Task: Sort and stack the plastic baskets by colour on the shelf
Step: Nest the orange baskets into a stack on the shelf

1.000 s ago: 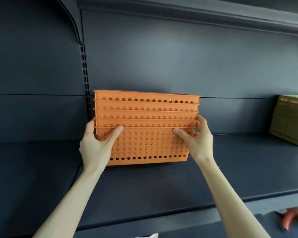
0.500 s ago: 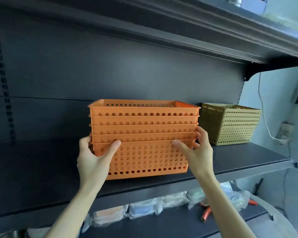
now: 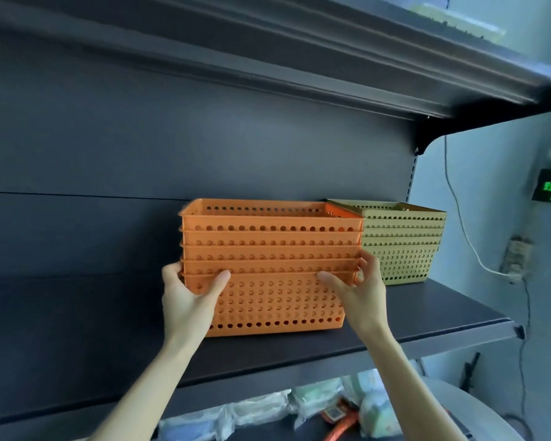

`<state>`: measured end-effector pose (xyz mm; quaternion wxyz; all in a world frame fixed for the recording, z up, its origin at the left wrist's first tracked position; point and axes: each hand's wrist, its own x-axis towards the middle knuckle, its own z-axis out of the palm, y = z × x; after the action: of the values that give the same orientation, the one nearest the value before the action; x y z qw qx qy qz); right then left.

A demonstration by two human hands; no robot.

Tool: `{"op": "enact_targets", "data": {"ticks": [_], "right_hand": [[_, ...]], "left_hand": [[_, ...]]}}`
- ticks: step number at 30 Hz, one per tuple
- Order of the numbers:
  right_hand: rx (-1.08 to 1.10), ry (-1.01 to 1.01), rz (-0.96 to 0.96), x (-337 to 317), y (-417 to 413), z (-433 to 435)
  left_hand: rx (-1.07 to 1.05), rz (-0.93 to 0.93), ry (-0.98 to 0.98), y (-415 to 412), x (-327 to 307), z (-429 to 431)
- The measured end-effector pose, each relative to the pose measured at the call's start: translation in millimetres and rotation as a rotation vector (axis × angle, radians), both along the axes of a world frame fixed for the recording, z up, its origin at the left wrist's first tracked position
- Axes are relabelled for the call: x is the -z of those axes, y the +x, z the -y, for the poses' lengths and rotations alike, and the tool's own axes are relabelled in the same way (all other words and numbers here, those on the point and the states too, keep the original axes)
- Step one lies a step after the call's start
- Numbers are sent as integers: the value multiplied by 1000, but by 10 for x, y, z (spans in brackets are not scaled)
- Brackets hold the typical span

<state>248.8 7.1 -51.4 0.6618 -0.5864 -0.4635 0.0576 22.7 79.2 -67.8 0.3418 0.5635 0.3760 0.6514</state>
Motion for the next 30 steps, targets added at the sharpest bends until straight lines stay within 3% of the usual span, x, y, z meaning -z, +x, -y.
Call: {"op": "enact_targets", "data": {"ticks": [8,20,26,30], "right_hand": [[-74,-20,-30,32,733,-571],[-256,-59,67,113,1284,-1051],[-339,-74,185,89,1504,-1012],[-264,-29,324,46,1685,-879]], "left_hand": [[-39,31,-37,757,-61,-457],[-203,-53,-36,1147,18,-617],[-461,-131,-97,1387,47,-483],[-557,-254,96,1678,195,-252]]}}
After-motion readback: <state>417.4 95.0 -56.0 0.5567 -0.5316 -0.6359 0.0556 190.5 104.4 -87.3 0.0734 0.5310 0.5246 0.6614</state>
